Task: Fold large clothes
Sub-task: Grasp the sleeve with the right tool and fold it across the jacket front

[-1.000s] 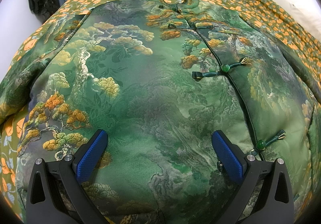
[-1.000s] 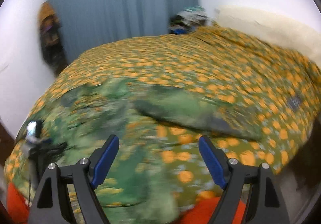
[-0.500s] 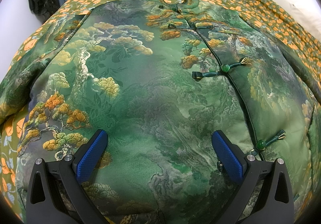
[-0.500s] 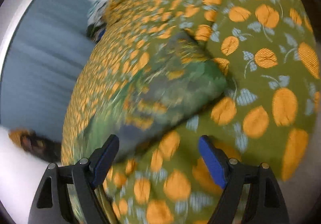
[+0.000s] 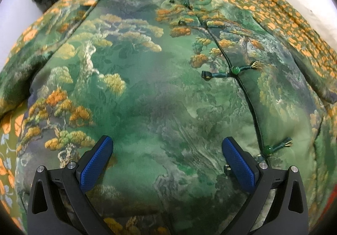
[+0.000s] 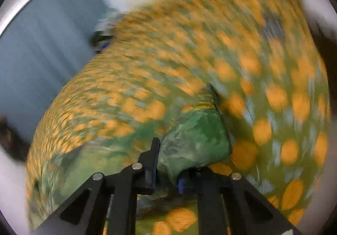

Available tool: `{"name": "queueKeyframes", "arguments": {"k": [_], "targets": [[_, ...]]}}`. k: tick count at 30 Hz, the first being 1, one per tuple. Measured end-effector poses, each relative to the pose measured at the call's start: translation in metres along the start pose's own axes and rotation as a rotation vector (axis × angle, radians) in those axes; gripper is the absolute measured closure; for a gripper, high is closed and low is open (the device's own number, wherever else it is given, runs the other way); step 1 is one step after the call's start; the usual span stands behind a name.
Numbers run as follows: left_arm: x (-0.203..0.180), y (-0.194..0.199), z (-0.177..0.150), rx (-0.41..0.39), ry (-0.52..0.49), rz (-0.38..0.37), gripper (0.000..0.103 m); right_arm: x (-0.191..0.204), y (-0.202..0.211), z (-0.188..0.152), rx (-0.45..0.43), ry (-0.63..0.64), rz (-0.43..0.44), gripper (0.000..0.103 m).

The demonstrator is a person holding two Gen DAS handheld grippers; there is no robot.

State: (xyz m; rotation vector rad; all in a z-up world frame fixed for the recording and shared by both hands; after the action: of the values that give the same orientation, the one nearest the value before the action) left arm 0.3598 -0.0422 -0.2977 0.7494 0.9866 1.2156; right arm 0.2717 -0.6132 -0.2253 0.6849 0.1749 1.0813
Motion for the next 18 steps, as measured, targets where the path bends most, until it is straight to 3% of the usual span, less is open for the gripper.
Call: {"name": "queueKeyframes", "arguments": {"k": [5, 9, 13, 18], "targets": [[-0.002, 0.005, -0.001, 0.054, -0.007, 0.04, 0.0, 0.134, 0.089, 0.04, -0.205, 0.411, 0.156, 0.09], [0.007, 0.036, 0.002, 0.06, 0.058, -0.008, 0.001, 0.238, 0.149, 0.023, -0.307, 0.677, 0.29, 0.09], [0.031, 0.09, 0.002, -0.006, 0.106, -0.057, 0.001, 0.307, 0.169, -0.031, -0.284, 0.848, 0.38, 0.09], [0.054, 0.138, -0.008, -0.073, 0.141, -0.092, 0.001, 0.355, 0.144, -0.129, -0.131, 0.97, 0.433, 0.09]]}}
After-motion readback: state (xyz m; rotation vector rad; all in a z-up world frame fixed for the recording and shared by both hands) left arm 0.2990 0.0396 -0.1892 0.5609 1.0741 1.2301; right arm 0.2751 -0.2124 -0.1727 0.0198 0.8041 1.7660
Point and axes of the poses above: each gripper's, at about its wrist camera, not at the fingertips, and y roughly against the way its jaws point, x to its left, z to its top, the point moved 6 cm from there along -y, roughly the way its jaws point, and after that the axes turned 12 degrees about y, right-handed, at the moved point
